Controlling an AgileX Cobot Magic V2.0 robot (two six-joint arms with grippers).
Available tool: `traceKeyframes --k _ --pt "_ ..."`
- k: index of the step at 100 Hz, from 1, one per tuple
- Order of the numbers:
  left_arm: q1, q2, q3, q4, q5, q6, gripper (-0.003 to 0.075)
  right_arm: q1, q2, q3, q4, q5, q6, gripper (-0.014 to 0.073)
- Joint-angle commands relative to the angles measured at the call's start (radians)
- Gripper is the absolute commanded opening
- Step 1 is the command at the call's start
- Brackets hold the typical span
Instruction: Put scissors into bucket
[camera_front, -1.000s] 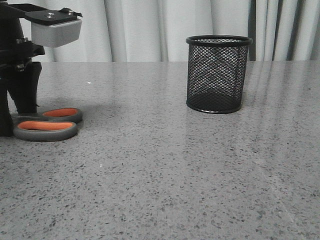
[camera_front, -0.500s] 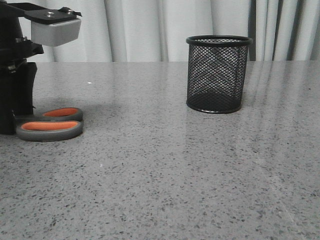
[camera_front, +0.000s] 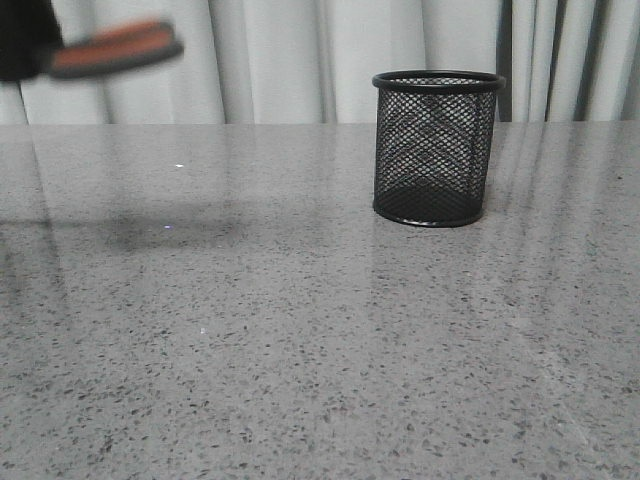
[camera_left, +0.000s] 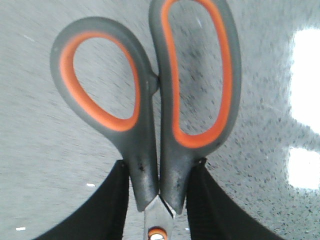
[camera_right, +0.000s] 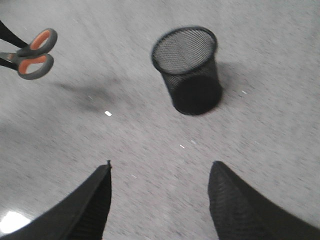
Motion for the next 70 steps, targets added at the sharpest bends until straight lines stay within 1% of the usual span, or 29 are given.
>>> traceKeyframes --k 1,22,32,41,47,70 --pt "-0.043 -0.080 -0.073 -0.022 0.020 -0.045 -0.0021 0.005 0.018 -0.032 0.118 -0.119 -0.028 0.0385" --pt "-0.172 -0.138 -0.176 0.033 0.019 -0.171 -0.0021 0.005 0.085 -0.034 0.428 -0.140 -0.182 0.0385" --pt "-0.229 -0.138 -0.218 0.062 0.019 -0.206 -0.0021 0.005 0.118 -0.048 0.514 -0.140 -0.230 0.0385" --pt "-0.277 -0.136 -0.243 0.062 0.012 -0.210 -0.0021 0.005 0.140 -0.063 0.573 -0.136 -0.263 0.0385" --pt "-0.314 -0.134 -0.258 0.073 0.003 -0.243 -0.0021 0.005 0.152 -0.078 0.607 -0.132 -0.280 0.0385" --pt "-0.467 -0.103 -0.282 0.212 -0.016 -0.347 -0.0021 0.005 0.173 -0.138 0.666 -0.113 -0.289 0.0385"
